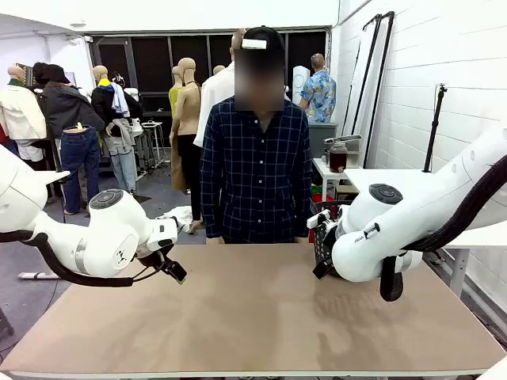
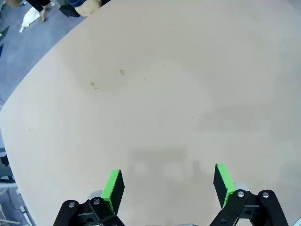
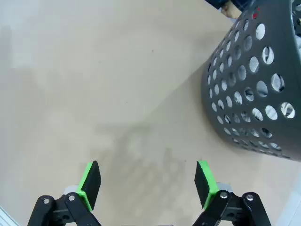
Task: Fold the training pants.
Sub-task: Grab both ends of the Training pants handed by a person.
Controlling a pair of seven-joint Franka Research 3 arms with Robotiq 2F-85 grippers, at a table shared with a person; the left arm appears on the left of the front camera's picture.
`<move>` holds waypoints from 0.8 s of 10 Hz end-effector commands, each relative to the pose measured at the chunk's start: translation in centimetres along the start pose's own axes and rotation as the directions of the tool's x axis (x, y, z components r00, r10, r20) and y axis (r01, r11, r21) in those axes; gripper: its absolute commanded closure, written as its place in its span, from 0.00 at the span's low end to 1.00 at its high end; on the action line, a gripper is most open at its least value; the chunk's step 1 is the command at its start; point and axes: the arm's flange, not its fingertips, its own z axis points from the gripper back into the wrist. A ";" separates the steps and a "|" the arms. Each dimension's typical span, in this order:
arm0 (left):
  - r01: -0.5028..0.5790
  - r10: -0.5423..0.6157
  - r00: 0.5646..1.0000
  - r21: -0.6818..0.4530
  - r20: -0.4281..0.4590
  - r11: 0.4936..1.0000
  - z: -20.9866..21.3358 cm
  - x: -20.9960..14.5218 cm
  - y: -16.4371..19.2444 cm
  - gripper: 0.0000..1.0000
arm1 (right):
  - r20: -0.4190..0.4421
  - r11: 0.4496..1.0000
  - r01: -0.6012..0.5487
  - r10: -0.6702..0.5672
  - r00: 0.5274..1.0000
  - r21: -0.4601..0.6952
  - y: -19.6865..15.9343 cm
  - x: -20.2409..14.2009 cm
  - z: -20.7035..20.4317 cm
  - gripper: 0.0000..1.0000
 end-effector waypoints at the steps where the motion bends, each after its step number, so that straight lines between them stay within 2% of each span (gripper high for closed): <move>1: 0.000 0.000 1.000 0.000 0.000 1.000 0.0 0.0 0.0 0.00 | 0.000 1.000 0.000 0.000 1.000 0.000 0.0 0.0 0.0 0.00; 8: 0.000 0.000 1.000 0.000 0.000 1.000 0.0 0.0 0.0 0.00 | 0.000 1.000 0.000 0.000 1.000 0.000 0.0 0.0 0.0 0.00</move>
